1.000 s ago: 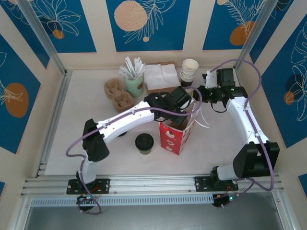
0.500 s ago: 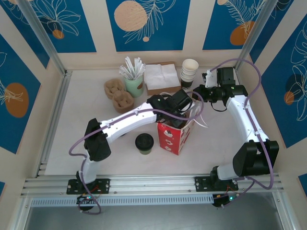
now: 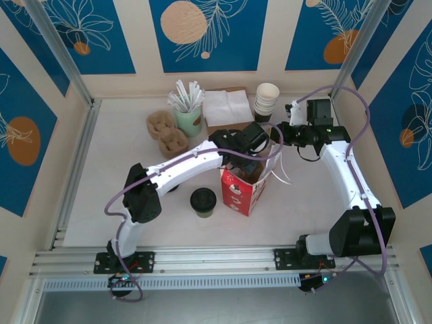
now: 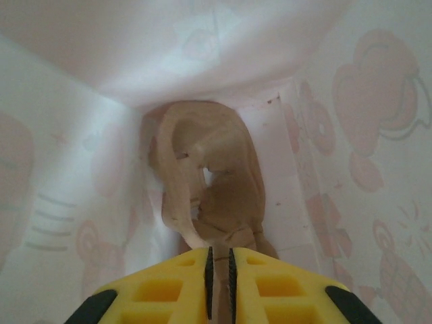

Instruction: Pack the takeout coffee

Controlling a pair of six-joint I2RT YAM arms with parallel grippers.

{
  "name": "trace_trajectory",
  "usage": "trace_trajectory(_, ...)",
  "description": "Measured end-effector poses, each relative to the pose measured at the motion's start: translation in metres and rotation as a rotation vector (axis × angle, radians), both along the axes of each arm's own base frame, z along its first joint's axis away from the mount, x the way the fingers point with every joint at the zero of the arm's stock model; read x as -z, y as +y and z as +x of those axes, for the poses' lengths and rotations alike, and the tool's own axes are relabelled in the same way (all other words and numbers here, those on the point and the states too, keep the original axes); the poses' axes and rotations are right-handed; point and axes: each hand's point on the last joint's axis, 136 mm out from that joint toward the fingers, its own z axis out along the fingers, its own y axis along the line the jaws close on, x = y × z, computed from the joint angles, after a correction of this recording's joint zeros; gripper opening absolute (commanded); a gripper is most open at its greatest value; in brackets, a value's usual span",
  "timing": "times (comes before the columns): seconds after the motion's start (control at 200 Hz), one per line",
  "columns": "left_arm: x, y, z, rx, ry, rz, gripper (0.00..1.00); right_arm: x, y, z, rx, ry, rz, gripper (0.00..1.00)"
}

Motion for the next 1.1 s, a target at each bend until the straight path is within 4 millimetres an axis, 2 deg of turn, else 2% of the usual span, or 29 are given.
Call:
trace_trajectory(0.43, 0.055, 0.001, 0.004, -0.014, 0.049, 0.075, 0.07, 0.001, 0.002, 0.002, -0.002, -0.007, 0.014, 0.05)
trace_trajectory(0.85, 0.068, 0.017, 0.025, -0.080, 0.051, 0.105, 0.03, 0.001, 0.005, -0.002, -0.020, -0.025, 0.021, 0.04)
trace_trajectory(1.1, 0.079, 0.015, 0.027, -0.090, 0.062, 0.102, 0.03, 0.006, 0.005, -0.006, -0.024, -0.029, 0.017, 0.04)
